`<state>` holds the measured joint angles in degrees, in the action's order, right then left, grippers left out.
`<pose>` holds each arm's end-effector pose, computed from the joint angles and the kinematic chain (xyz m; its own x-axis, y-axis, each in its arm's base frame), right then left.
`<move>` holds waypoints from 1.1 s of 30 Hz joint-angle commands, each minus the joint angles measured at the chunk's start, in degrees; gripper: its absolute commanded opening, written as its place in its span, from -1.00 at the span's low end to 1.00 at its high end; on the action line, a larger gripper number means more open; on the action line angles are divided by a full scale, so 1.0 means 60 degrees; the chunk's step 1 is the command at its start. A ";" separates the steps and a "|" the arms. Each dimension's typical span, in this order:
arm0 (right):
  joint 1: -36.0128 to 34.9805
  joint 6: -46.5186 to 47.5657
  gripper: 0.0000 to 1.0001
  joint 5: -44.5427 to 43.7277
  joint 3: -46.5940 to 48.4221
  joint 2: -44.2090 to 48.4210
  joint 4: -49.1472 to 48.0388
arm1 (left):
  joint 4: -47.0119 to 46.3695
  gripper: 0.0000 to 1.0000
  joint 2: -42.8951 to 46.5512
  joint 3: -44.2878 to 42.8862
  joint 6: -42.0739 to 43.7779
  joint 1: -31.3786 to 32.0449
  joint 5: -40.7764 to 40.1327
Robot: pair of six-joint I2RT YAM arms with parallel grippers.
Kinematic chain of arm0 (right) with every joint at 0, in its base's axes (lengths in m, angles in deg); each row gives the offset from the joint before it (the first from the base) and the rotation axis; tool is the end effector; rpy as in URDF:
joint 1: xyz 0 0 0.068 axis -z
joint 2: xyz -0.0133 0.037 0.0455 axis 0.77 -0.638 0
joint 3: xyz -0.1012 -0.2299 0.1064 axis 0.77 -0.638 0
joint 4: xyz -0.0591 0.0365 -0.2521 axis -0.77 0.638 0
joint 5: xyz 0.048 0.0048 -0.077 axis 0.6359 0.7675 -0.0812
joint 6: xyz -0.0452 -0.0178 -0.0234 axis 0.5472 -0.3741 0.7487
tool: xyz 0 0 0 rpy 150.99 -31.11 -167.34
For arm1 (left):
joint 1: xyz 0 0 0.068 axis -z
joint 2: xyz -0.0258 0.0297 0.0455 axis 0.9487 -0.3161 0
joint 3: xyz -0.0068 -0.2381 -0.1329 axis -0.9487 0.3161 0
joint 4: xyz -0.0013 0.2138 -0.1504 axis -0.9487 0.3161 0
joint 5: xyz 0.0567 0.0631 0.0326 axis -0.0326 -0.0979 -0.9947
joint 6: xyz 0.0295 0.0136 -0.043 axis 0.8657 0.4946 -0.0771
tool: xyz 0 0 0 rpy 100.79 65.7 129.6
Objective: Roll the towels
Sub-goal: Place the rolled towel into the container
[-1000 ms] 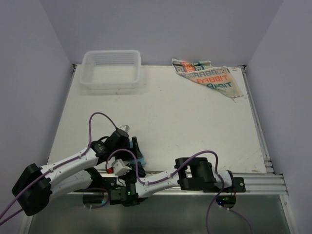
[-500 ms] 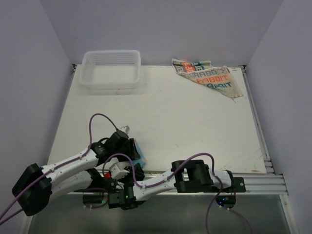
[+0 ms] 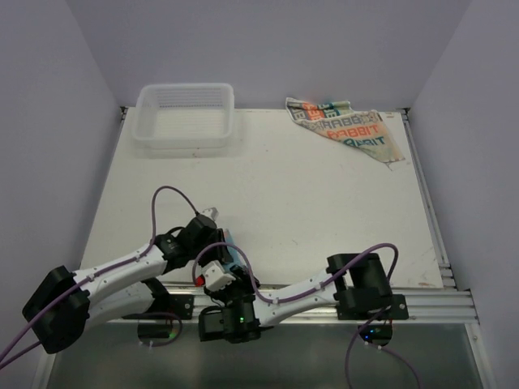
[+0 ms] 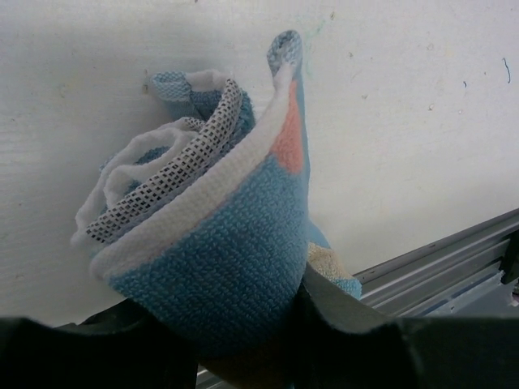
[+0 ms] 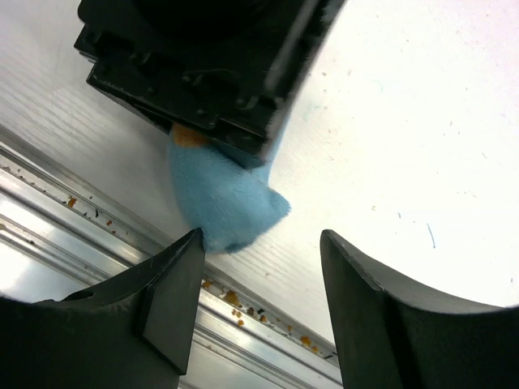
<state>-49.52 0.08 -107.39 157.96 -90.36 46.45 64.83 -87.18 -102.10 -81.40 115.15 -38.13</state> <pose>-0.0335 0.3823 0.1648 -0.1907 -0.5488 -0.8139 -0.4332 0.7911 -0.4319 0.1230 -0.1201 0.1509 -0.9298 -0.2232 -0.2926 -0.0582 0.8742 -0.4820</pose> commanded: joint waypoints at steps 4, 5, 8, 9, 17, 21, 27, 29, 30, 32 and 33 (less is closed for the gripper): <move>-0.0141 -0.0501 0.25 -0.0148 -0.1263 0.2216 -0.1073 | 0.0675 -0.53 -0.0630 -0.0840 0.0514 0.0033 -0.0987; -0.0156 -0.0604 0.25 -0.0192 -0.1351 0.2335 -0.0928 | 0.0690 -0.53 -0.0805 -0.1044 0.0602 0.0033 -0.1031; -0.0185 -0.1362 0.25 -0.0440 -0.1747 0.2950 -0.0475 | 0.0734 -0.54 -0.1054 -0.1425 0.0734 0.0018 -0.1163; -0.0185 -0.1439 0.25 -0.0455 -0.2052 0.3126 -0.0502 | 0.0777 -0.54 -0.1142 -0.1543 0.0764 0.0004 -0.1265; -0.0142 -0.2214 0.26 -0.0880 -0.2655 0.4238 0.0331 | 0.1114 -0.61 -0.2269 -0.3152 0.1772 -0.0640 -0.1486; 0.0370 -0.2246 0.27 -0.0750 -0.3138 0.5145 0.0202 | 0.1290 -0.62 -0.2622 -0.4062 0.2418 -0.1430 -0.1471; 0.2025 -0.0417 0.28 0.0700 -0.4631 0.6729 -0.1950 | 0.1846 -0.62 -0.3764 -0.6579 0.3370 -0.2705 -0.1807; 0.2509 0.0228 0.28 0.0978 -0.4765 0.7038 -0.2186 | 0.1905 -0.60 -0.4420 -0.7853 0.3634 -0.3232 -0.1880; 0.2670 0.0404 0.28 0.1110 -0.4794 0.7082 -0.2215 | 0.1964 -0.60 -0.4700 -0.8293 0.3679 -0.3422 -0.1983; 0.3080 0.0829 0.28 0.1475 -0.4882 0.7258 -0.2346 | 0.1965 -0.60 -0.5605 -0.9592 0.3766 -0.4066 -0.1751; 0.3342 0.1092 0.28 0.1623 -0.4940 0.7389 -0.2493 | 0.1935 -0.60 -0.6249 -1.0456 0.3752 -0.4489 -0.1604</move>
<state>-32.03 0.78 -101.23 129.28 -48.27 36.70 76.63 -117.83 -153.80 -61.99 93.57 -47.83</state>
